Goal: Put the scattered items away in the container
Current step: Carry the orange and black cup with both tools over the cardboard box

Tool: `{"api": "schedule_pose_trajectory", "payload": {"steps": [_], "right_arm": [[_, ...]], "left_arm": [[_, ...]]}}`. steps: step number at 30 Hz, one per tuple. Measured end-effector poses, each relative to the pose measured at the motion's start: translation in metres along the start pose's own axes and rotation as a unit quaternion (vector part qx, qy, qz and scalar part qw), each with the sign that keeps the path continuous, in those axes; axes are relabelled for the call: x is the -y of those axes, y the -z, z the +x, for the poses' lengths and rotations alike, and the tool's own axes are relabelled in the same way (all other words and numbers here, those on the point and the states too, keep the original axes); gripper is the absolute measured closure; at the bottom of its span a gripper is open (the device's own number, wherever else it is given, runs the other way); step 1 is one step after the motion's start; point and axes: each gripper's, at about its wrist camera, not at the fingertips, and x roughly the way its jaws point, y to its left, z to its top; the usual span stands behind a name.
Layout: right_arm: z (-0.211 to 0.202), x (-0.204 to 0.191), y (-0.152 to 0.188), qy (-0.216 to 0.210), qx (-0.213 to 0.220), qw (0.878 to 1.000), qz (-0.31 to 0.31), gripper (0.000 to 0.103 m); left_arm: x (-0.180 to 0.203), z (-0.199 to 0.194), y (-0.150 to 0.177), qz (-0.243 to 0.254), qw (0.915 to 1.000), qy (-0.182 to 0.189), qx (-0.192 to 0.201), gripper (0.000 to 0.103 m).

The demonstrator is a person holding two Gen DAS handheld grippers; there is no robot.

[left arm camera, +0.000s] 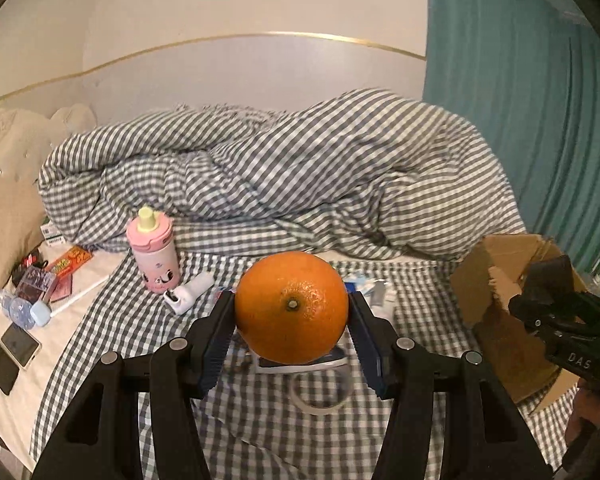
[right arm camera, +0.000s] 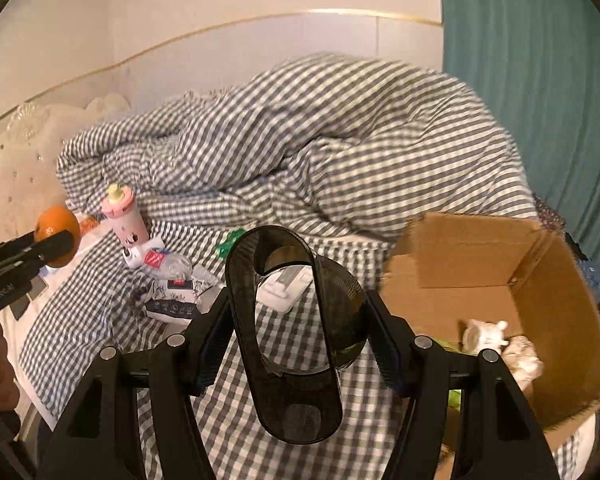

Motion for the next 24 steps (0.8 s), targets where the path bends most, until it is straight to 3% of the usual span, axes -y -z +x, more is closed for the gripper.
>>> {"api": "schedule_pose_trajectory", "payload": {"steps": [11, 24], "right_arm": [[-0.073, 0.047, 0.008, 0.037, 0.041, 0.998, 0.023, 0.04], [-0.144, 0.125, 0.031, 0.098, 0.069, 0.991, 0.063, 0.04]], "left_arm": [[0.066, -0.044, -0.007, 0.03, 0.9985, 0.033, 0.032, 0.046], [0.166, -0.069, -0.001, 0.077, 0.9903, 0.105, 0.05, 0.046]]}}
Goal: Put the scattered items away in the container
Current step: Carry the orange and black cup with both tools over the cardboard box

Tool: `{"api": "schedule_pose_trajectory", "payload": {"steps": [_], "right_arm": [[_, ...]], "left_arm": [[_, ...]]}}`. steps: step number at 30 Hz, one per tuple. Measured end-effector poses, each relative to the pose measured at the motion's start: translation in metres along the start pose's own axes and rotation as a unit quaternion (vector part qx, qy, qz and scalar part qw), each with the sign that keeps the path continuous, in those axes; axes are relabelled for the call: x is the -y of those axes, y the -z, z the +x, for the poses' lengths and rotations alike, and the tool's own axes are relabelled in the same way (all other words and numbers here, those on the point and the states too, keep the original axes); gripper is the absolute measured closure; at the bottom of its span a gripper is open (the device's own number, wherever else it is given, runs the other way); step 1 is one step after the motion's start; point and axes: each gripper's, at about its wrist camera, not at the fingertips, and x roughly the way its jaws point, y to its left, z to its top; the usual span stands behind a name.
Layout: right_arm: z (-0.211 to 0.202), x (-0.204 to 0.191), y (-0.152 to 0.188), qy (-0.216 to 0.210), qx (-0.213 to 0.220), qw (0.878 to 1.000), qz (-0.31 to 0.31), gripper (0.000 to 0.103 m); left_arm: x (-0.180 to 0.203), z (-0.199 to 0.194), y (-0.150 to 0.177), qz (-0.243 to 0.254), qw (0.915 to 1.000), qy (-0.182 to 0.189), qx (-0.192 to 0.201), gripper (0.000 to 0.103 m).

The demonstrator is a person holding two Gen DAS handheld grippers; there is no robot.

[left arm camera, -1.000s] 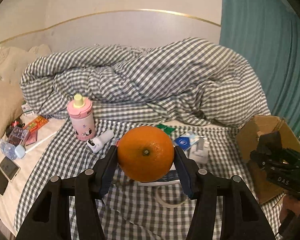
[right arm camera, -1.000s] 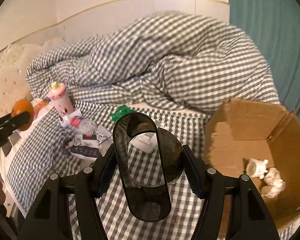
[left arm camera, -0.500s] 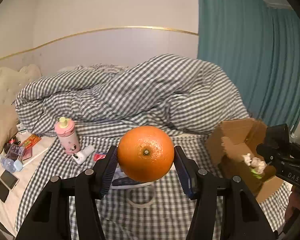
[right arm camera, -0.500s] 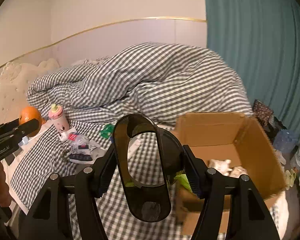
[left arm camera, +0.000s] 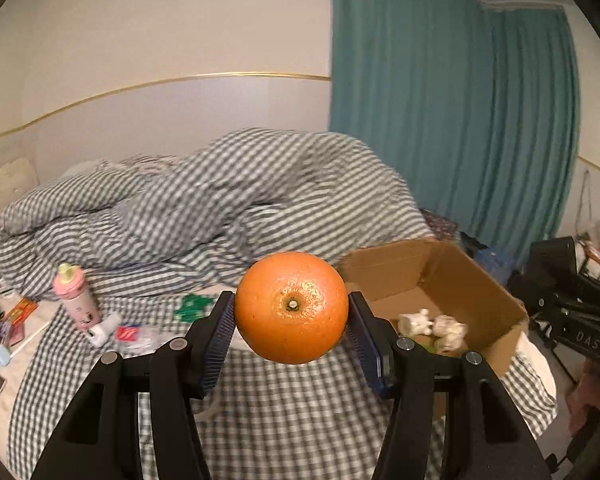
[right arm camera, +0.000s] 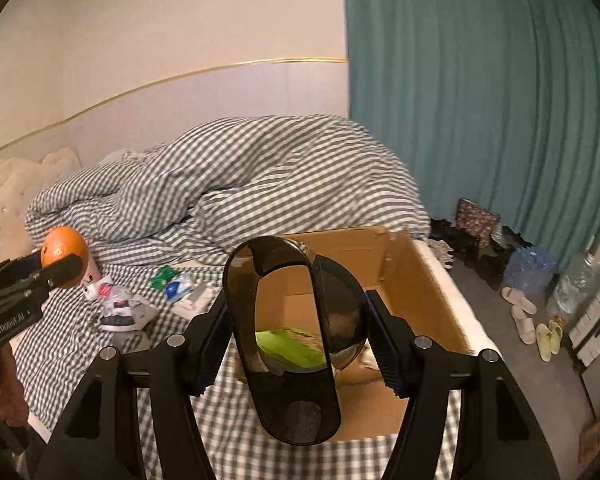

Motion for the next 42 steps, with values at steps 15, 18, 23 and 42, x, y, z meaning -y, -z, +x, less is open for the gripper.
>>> {"api": "schedule_pose_trajectory", "payload": {"steps": [15, 18, 23, 42], "right_arm": [[-0.013, 0.075, 0.006, 0.036, 0.007, 0.999, 0.035, 0.041], [0.005, 0.078, 0.001, 0.034, 0.004, 0.999, 0.021, 0.041], [0.04, 0.08, -0.006, 0.023, -0.013, 1.0, 0.003, 0.045], [0.137, 0.094, 0.02, 0.037, -0.082, 0.996, 0.017, 0.015]], "left_arm": [[0.099, 0.05, -0.011, 0.044, 0.9963, 0.069, -0.027, 0.046], [0.117, 0.068, -0.011, 0.05, 0.995, 0.079, -0.034, 0.046], [0.129, 0.093, -0.015, 0.055, 0.9947, 0.078, -0.04, 0.046], [0.136, 0.166, 0.009, 0.07, 0.9902, 0.082, -0.088, 0.046]]}}
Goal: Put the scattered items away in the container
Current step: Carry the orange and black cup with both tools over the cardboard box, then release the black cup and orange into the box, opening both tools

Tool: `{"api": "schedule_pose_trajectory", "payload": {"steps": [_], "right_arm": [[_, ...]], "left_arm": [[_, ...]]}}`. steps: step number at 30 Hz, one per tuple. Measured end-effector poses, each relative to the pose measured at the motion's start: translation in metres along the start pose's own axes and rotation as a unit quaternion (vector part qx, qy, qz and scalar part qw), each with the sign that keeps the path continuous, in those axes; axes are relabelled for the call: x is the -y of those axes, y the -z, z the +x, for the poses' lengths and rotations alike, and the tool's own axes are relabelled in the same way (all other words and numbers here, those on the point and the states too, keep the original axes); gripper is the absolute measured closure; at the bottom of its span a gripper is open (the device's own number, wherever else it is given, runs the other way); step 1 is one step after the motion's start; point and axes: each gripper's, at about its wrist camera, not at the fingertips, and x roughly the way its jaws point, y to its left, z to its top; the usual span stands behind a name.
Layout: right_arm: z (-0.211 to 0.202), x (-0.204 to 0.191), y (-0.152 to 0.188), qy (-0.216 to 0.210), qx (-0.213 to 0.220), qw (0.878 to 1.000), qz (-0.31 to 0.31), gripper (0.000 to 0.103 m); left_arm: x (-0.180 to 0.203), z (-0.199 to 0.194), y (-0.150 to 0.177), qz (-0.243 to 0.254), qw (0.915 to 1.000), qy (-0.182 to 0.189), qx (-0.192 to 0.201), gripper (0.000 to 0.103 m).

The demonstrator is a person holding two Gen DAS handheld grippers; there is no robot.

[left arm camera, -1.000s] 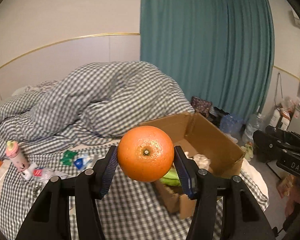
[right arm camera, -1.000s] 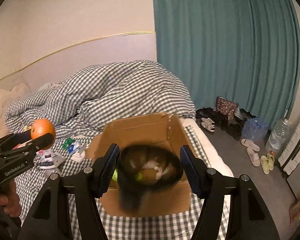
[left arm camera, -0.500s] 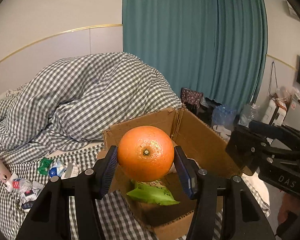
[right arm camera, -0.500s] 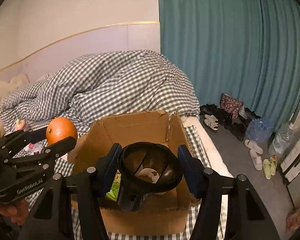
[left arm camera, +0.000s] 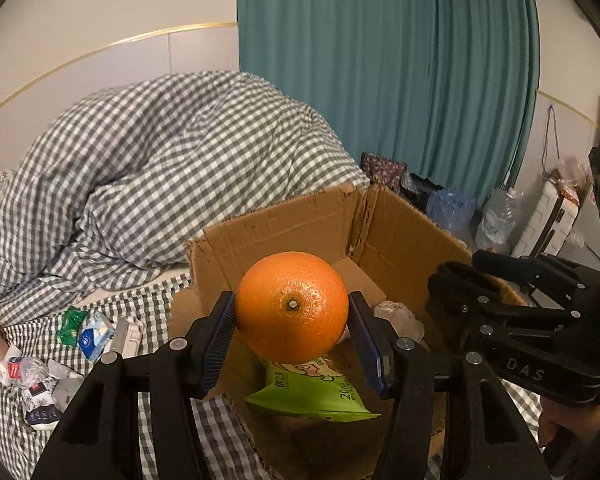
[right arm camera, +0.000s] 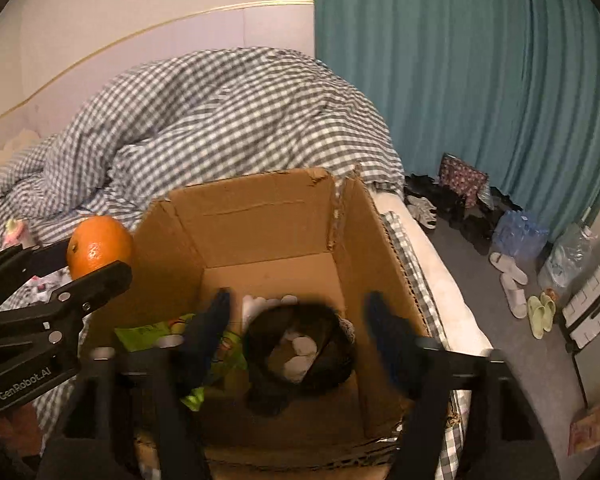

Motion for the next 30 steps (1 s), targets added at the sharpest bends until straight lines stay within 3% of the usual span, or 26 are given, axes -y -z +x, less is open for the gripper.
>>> {"api": "schedule_pose_trajectory", "payload": {"steps": [11, 16, 17, 19, 21, 30], "right_arm": [[-0.026, 0.038, 0.003, 0.045, 0.067, 0.996, 0.049, 0.006], [-0.035, 0.056, 0.003, 0.051, 0.073, 0.994, 0.07, 0.005], [-0.036, 0.058, 0.004, 0.052, 0.073, 0.993, 0.072, 0.005], [-0.038, 0.061, 0.004, 0.055, 0.073, 0.993, 0.072, 0.004], [-0.039, 0.062, 0.004, 0.057, 0.074, 0.993, 0.073, 0.003], [-0.064, 0.048, -0.002, 0.058, 0.098, 0.991, 0.071, 0.0]], "left_arm": [[0.014, 0.029, 0.005, 0.008, 0.9994, 0.014, -0.029, 0.046], [0.023, 0.048, 0.005, 0.015, 0.9977, 0.015, -0.065, 0.045], [0.023, 0.05, 0.006, 0.011, 0.9973, 0.015, -0.071, 0.043], [0.023, 0.049, 0.006, 0.005, 0.9976, 0.011, -0.069, 0.03], [0.022, 0.041, 0.004, 0.005, 0.9989, -0.002, -0.046, 0.005], [0.008, 0.002, -0.004, 0.006, 0.9994, -0.035, 0.002, 0.001]]}}
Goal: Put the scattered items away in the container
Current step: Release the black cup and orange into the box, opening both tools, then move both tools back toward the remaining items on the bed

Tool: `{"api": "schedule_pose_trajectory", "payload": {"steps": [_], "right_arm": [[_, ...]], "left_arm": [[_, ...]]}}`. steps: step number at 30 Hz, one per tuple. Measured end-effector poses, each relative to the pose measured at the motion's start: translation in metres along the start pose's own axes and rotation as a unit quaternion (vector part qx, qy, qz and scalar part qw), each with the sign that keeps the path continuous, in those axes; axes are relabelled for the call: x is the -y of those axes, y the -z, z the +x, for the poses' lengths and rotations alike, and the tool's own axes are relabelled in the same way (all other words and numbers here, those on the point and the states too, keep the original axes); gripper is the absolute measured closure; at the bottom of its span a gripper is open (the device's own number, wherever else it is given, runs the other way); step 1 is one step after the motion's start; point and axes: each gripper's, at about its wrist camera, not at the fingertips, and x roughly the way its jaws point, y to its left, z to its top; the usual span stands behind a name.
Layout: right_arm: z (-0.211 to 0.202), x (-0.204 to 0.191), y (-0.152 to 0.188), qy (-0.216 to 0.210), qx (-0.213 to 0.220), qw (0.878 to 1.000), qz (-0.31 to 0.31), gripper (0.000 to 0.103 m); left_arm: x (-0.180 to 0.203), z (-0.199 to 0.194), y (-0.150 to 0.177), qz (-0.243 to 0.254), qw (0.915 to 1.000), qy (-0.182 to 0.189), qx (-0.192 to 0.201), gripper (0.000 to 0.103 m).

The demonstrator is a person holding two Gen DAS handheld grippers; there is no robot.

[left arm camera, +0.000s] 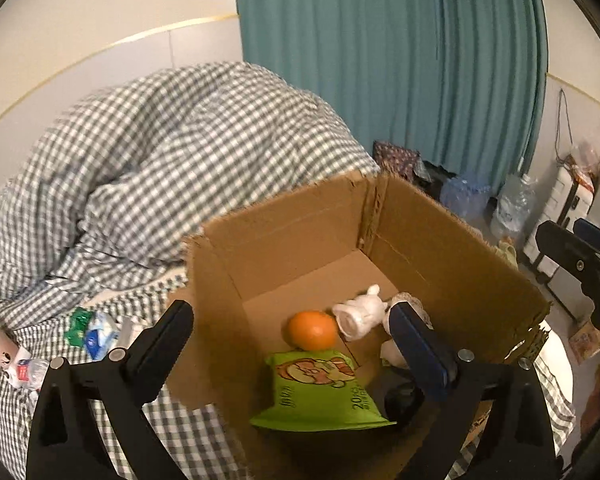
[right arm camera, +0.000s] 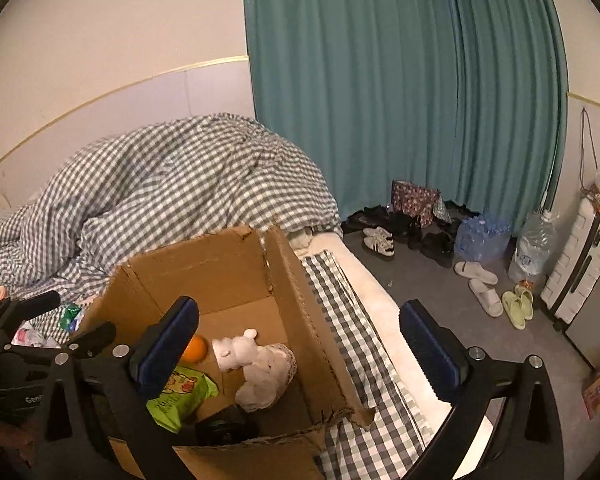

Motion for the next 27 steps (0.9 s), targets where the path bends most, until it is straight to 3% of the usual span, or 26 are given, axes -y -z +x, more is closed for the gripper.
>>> {"api": "schedule_pose_trajectory", "payload": {"steps": [16, 27], "right_arm": [[-0.063, -0.096, -0.022, -0.031, 0.042, 0.996, -0.068, 0.0], [-0.08, -0.176, -0.015, -0.084, 0.043, 0.99, -0.106, 0.0]], "left_arm": [[-0.095, -0.098, 0.006, -0.061, 0.9945, -0.056, 0.064, 0.0], [-0.183, -0.144, 0.037, -0.106, 0.9841, -0.123, 0.071, 0.0]]}}
